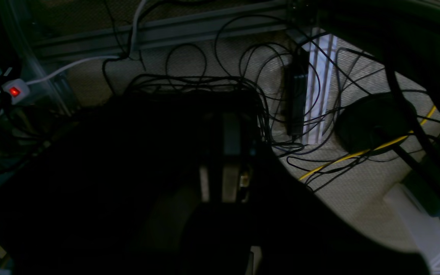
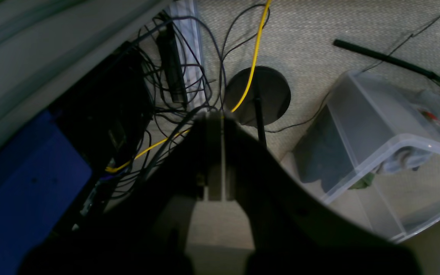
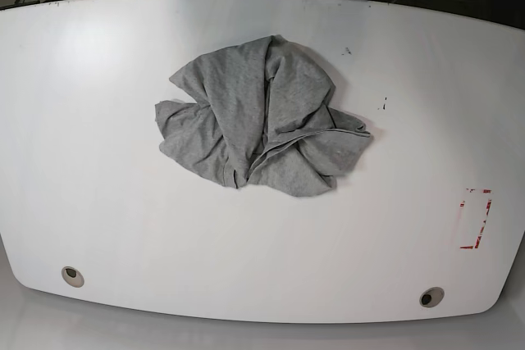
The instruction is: Layout the t-shirt on the table in an organized manner, then fold the t-shirt properly
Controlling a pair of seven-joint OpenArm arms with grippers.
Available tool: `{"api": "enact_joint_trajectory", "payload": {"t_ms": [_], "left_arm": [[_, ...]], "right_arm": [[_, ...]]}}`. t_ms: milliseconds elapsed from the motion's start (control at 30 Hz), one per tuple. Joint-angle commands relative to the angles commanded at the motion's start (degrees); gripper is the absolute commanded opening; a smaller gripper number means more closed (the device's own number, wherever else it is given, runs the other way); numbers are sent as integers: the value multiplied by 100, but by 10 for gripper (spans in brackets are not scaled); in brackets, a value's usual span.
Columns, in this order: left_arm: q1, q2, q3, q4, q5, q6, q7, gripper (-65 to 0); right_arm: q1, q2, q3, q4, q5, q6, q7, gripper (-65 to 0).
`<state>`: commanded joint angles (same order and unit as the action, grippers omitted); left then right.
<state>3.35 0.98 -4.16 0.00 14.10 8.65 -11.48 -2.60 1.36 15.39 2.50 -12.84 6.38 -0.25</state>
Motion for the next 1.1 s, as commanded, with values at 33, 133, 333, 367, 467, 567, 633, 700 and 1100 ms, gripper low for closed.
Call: {"api": "enact_joint_trajectory", "payload": {"t_ms": [33, 133, 333, 367, 467, 567, 633, 700, 1100], "left_arm": [[-2, -1, 5, 0, 3, 0, -2, -635], [-7, 0, 3, 0, 6, -3, -17, -634], [-17, 5, 11, 0, -11, -3, -29, -635], [-12, 2, 5, 0, -3, -6, -33, -634], [-18, 2, 8, 0, -8, -27, -50, -633], [-14, 0, 4, 0, -3, -31, -47, -633], [-9, 0, 8, 0, 0, -28, -51, -633], [-12, -1, 10, 0, -10, -28, -56, -633], [-20, -10, 14, 0, -1, -39, -59, -634]], "right_arm": [[13, 1, -3, 3, 0, 4, -3, -650], [26, 3, -10, -5, 5, 6, 7, -650], [45, 12, -22, -18, -14, -1, 8, -650], [36, 14, -23, -6, -12, -4, -3, -650], [41, 1, -20, -6, -16, -3, -8, -648], [40, -1, -21, -10, -13, -8, -5, -648], [40, -1, -20, -12, -11, -12, -11, -648], [44, 0, -17, -19, -8, -16, -7, -648], [27, -23, -20, -22, -21, -9, -21, -647]]}}
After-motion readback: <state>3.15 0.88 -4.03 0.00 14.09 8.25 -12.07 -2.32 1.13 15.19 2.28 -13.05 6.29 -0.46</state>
